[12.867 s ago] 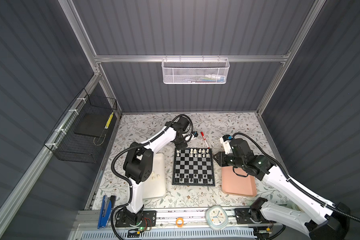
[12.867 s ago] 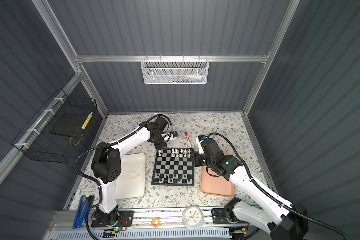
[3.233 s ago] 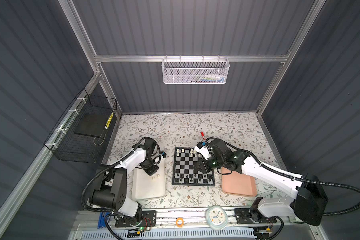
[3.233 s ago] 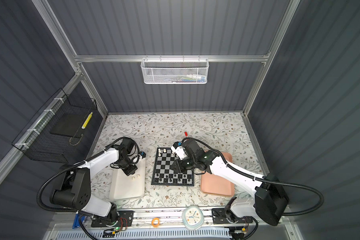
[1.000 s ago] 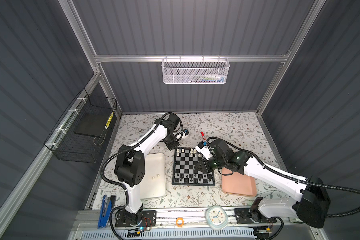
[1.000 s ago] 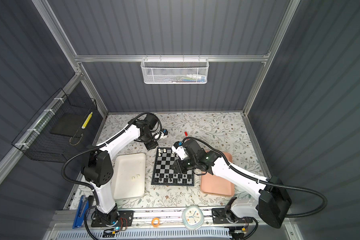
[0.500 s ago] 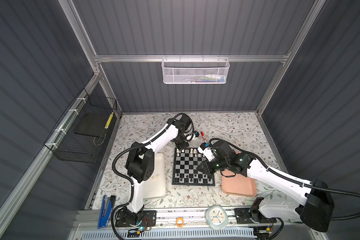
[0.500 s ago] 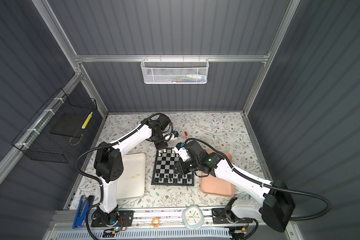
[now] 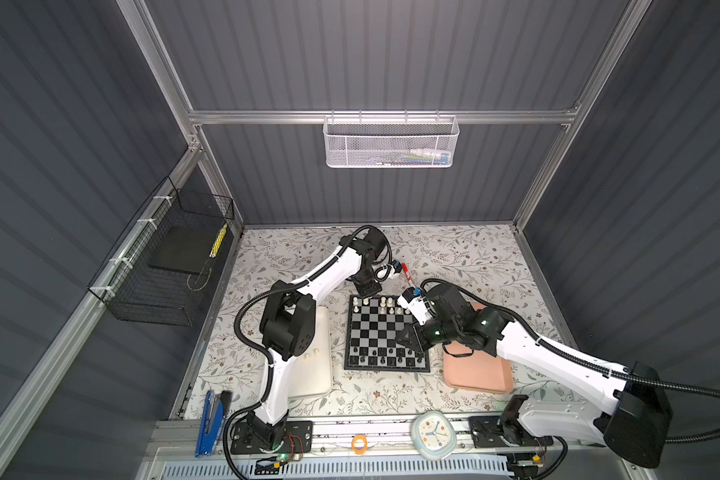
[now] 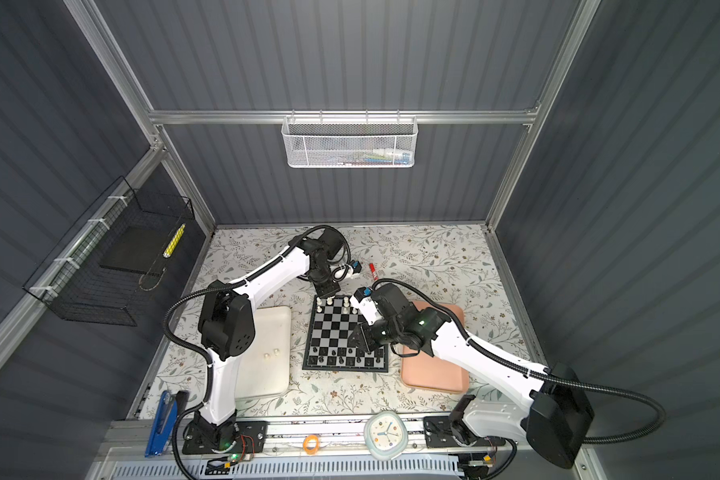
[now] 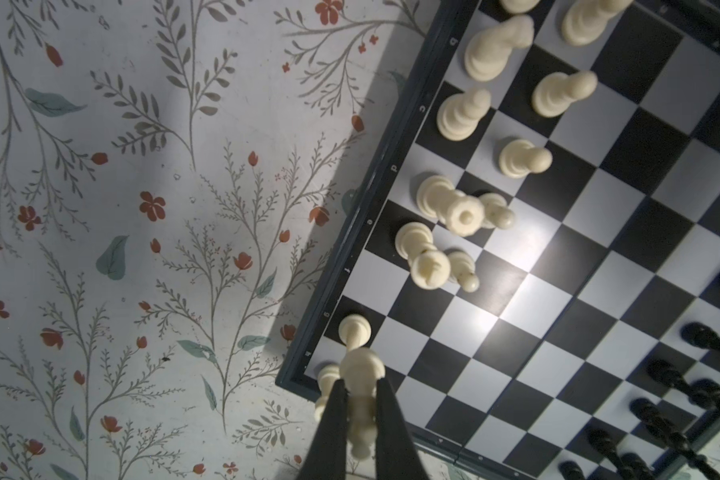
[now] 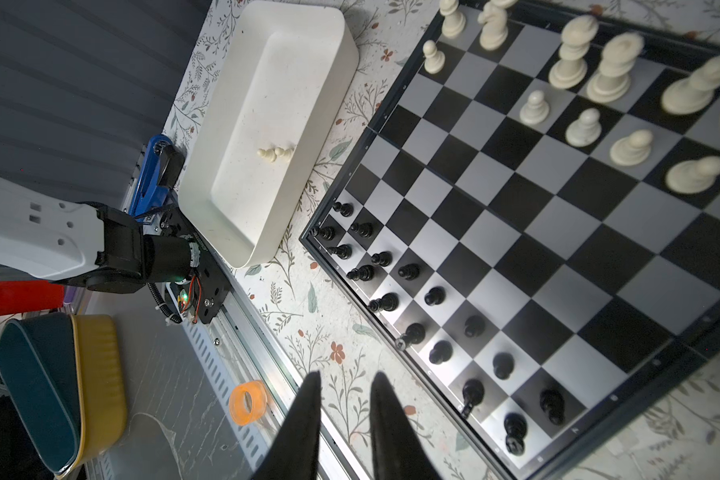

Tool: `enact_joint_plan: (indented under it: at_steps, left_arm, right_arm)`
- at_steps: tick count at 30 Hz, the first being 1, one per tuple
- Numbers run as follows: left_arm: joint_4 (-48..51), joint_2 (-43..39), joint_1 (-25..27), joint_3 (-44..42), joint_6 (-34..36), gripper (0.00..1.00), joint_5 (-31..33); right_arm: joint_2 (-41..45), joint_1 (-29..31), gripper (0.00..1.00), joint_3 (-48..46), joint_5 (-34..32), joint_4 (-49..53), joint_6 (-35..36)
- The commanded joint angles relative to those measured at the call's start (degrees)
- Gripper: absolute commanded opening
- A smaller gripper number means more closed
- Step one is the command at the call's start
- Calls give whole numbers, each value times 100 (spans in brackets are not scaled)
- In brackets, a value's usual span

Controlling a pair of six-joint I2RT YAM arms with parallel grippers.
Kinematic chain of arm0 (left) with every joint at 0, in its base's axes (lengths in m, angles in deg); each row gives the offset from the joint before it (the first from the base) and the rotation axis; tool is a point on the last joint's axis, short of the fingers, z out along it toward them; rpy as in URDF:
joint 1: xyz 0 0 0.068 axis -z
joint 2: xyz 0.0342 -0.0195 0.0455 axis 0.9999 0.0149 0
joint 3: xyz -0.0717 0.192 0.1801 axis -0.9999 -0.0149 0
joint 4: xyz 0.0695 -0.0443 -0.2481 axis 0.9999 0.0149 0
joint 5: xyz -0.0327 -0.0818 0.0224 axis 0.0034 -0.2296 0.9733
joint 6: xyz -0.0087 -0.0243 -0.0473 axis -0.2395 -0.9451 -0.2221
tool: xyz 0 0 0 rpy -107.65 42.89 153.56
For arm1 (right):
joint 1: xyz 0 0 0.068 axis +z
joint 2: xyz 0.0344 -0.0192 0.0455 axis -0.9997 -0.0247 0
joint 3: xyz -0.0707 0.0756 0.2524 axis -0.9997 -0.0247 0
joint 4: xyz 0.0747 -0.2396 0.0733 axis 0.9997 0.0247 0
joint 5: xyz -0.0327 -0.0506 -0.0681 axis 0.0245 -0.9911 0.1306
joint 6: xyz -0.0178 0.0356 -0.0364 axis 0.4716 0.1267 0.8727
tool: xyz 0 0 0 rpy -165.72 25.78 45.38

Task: Set up the chess pieces on the board
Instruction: 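Lift the white pawn and carry it with the left gripper over the board, then lower the white pawn onto an empty square in the white rows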

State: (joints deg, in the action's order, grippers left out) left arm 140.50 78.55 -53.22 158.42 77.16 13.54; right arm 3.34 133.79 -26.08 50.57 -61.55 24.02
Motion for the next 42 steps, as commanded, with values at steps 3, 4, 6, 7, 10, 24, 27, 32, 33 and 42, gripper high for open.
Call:
enact_joint_plan:
  at_steps: [3, 4, 6, 7, 10, 24, 27, 32, 33, 42]
  left_arm:
    - [104, 225, 88, 270, 52, 13, -167]
    - [110, 251, 99, 288, 55, 13, -174]
    - [112, 305, 107, 319, 57, 13, -195]
    - [97, 320, 108, 315, 59, 13, -193]
    - [54, 370, 108, 298, 69, 13, -167]
    - [22, 526, 116, 351, 49, 13, -232]
    - [25, 549, 125, 368, 48, 13, -254]
    - [23, 610, 126, 390, 39, 13, -271]
    - [26, 623, 133, 394, 26, 13, -272]
    - [53, 729, 152, 456, 40, 13, -281]
  right_arm:
    - [142, 31, 24, -70, -42, 108, -42]
    - [146, 32, 24, -77, -44, 116, -40]
    - [165, 39, 24, -89, -55, 124, -50]
    - [168, 34, 24, -93, -54, 125, -51]
    - [175, 38, 24, -98, -65, 140, -60]
    - [187, 40, 24, -123, -79, 141, -77]
    - [178, 40, 25, -125, -84, 127, -77]
    - [177, 40, 24, -133, -80, 125, -77]
    - [179, 40, 24, -133, -82, 130, -77]
    - [177, 40, 25, -130, -99, 151, -68]
